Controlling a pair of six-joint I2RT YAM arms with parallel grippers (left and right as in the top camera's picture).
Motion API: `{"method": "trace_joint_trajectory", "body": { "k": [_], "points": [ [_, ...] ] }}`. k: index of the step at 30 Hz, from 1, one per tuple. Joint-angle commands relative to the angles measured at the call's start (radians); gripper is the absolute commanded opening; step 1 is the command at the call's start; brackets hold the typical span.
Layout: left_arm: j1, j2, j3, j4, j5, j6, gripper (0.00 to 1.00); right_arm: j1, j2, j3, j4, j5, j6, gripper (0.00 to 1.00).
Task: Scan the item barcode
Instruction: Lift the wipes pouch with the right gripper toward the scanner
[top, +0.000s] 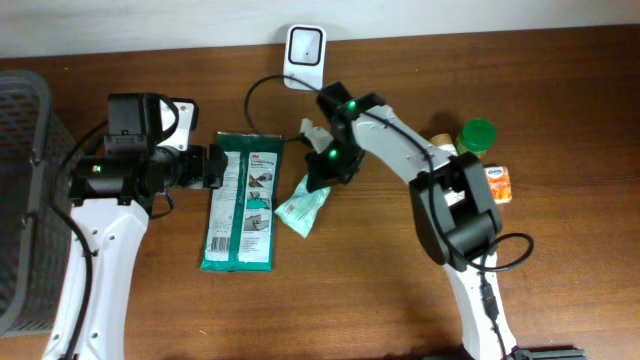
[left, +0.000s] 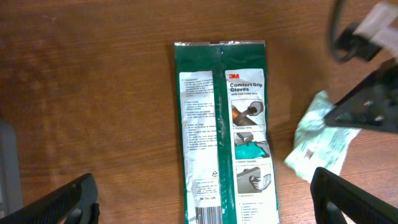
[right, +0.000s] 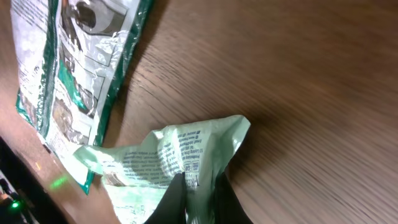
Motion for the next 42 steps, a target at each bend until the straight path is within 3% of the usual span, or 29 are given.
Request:
{"method": "trace_joint_trajectory", "body": {
  "k": [1,3,5,9,14,17,18,19,21,24,29,33,41,42],
  "points": [
    [0.004,-0.001,0.003,0.002,0.001,0.020,0.99,-0.039,-0.227,0.016,-0.023,0.070,0.070,0.04],
    [0.004,-0.001,0.003,0.002,0.001,0.020,0.99,-0.063,-0.338,0.016,-0.087,0.328,0.294,0.04],
    [0.004,-0.001,0.003,0.002,0.001,0.020,0.99,-0.075,-0.365,0.013,-0.139,0.438,0.464,0.04],
    [0.004,-0.001,0.003,0.002,0.001,0.020,0.99,-0.074,-0.324,-0.087,-0.087,0.433,0.639,0.04],
    [0.004,-0.001,0.003,0.002,0.001,0.020,0.99,-0.074,-0.319,-0.358,0.229,0.327,0.755,0.04],
    [0.004,-0.001,0.003,0.002,0.001,0.020,0.99,-0.074,-0.319,-0.472,0.350,0.320,0.761,0.04],
    [0.004,-0.001,0.003,0.002,0.001,0.020,0.99,-0.074,-0.319,-0.483,0.355,0.321,0.761,0.09],
    [0.004,-0.001,0.003,0.002,0.001,0.020,0.99,-0.074,-0.319,-0.483,0.354,0.319,0.735,0.21],
    [0.004,-0.001,0.003,0.002,0.001,0.020,0.99,-0.074,-0.319,-0.483,0.354,0.309,0.719,0.26],
    [0.004,-0.001,0.003,0.002,0.001,0.020,0.99,-0.082,-0.319,-0.472,0.364,0.234,0.573,0.36],
    [0.004,-0.001,0.003,0.002,0.001,0.020,0.99,-0.190,-0.320,-0.304,0.161,0.117,0.338,0.61],
    [0.004,-0.001,0.003,0.002,0.001,0.020,0.99,-0.199,-0.318,-0.339,0.145,0.067,0.307,0.62],
    [0.004,-0.001,0.003,0.002,0.001,0.020,0.99,-0.146,-0.308,-0.537,0.354,0.006,0.373,0.61],
    [0.004,-0.001,0.003,0.001,0.001,0.020,0.99,-0.141,-0.286,-0.552,0.385,0.003,0.400,0.56]
  ]
}}
